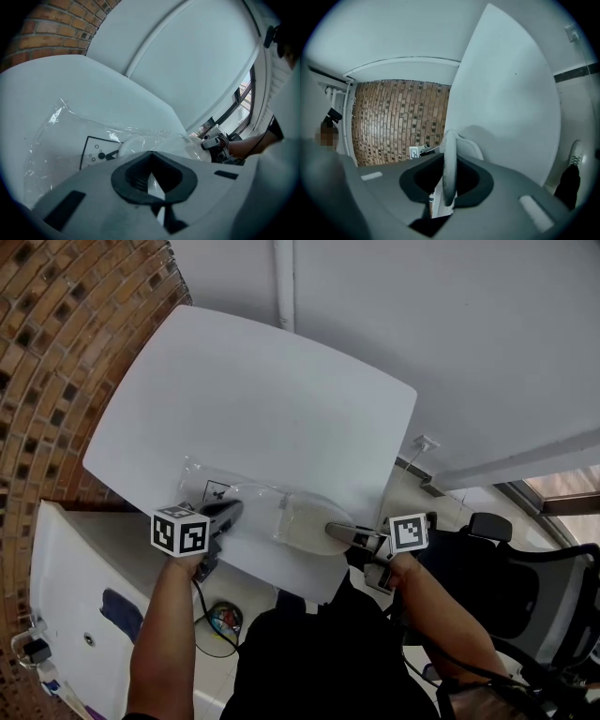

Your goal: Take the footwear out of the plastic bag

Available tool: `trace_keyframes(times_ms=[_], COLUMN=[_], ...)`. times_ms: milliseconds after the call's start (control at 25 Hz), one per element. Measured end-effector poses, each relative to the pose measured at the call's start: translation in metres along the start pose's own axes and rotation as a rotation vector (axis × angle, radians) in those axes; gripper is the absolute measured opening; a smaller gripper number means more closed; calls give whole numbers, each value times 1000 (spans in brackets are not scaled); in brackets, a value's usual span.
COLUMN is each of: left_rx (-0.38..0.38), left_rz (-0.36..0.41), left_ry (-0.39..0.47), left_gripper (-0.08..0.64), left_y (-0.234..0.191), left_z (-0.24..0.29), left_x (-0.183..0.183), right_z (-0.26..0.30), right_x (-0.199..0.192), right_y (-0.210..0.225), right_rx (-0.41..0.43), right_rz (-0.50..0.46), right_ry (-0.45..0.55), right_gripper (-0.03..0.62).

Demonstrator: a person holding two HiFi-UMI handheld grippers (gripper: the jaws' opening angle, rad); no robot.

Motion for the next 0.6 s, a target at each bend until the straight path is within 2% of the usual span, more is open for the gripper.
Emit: trace_keyframes(times_ms=[200, 440, 600], left_rx=[31, 184, 217], left_rz=[8, -44, -75], left_ry=[3, 7, 58], left_gripper=[6, 6, 6], left_y=[0, -22, -29], left_z=[0, -10, -17], left_x=[-2, -6, 0], right_z=[-10, -36, -55], right_x=[3, 16, 24], right_y=[-9, -25, -35], right_rx=[17, 20, 6], right_rz=[-5, -37, -73], right_ry=[21, 97, 134], right_gripper=[52, 48, 48])
Point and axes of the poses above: the fingertips, and each gripper's own axes: z forward along the fingers, y to its right, x out of its top, the point moved 3 cm from there along -z, backward along the fingers, and after that the axes turned 13 degrees about -y, right-handed, at the moved point
